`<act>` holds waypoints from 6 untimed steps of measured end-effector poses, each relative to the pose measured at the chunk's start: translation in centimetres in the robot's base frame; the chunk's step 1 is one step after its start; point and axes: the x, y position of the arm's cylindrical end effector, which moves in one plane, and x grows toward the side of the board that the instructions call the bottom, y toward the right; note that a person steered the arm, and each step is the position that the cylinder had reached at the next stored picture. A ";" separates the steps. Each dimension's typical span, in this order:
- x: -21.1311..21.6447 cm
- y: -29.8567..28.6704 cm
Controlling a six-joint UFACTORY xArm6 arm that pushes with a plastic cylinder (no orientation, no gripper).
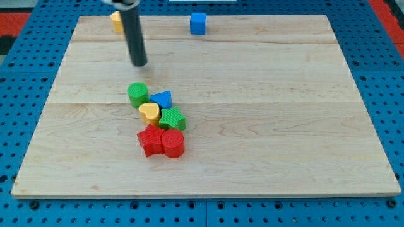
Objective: Separate the group of blocks from each other
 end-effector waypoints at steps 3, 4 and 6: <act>13.5 1.6; 12.2 5.6; 10.3 11.8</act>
